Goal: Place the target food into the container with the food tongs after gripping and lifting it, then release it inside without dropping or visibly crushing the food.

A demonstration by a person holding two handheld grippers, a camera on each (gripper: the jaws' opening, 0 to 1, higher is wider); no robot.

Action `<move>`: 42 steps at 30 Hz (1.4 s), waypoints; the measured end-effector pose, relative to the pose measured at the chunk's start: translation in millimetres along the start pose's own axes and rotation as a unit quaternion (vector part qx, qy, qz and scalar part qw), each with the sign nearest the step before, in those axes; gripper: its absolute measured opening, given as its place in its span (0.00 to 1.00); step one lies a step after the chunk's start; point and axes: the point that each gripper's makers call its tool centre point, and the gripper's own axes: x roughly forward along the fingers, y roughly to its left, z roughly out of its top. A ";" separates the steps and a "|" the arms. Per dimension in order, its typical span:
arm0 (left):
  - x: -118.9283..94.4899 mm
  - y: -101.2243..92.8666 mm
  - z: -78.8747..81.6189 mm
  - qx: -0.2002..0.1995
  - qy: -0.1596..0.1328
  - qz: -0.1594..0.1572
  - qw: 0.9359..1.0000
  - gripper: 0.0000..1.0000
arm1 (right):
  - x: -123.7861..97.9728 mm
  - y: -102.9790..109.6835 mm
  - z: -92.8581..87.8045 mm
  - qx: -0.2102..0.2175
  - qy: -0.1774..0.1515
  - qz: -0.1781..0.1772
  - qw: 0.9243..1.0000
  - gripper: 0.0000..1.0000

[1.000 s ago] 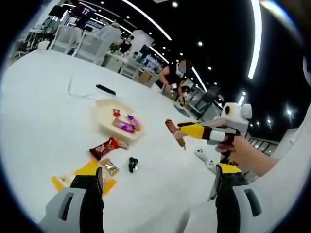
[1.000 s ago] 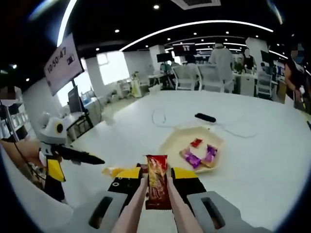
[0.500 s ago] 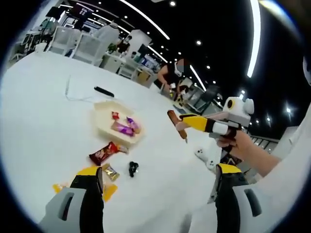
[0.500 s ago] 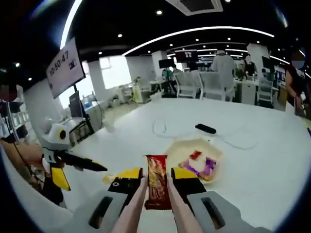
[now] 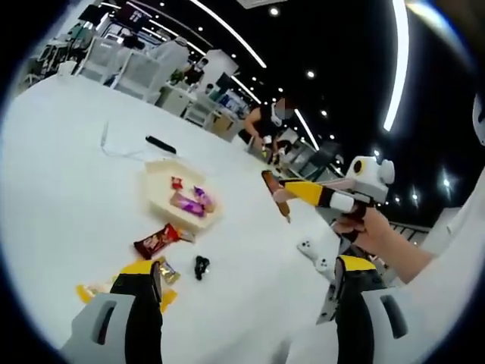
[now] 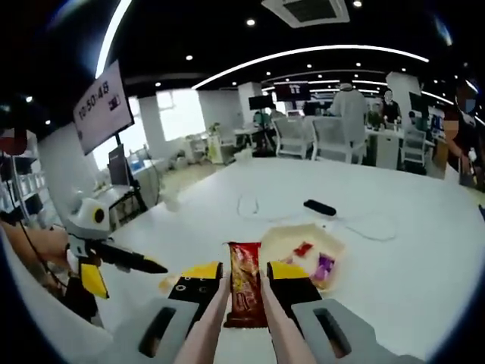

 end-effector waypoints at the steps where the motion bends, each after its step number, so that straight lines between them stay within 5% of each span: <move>1: -0.2 -0.3 0.1 0.000 0.000 0.000 1.000 0.96 | -0.2 -0.3 1.9 0.001 -0.002 0.000 1.000 0.22; 42: -5.8 3.1 -0.4 -0.001 -0.002 0.006 1.000 0.96 | 20.2 -5.0 19.1 0.013 -0.027 -0.011 0.999 0.22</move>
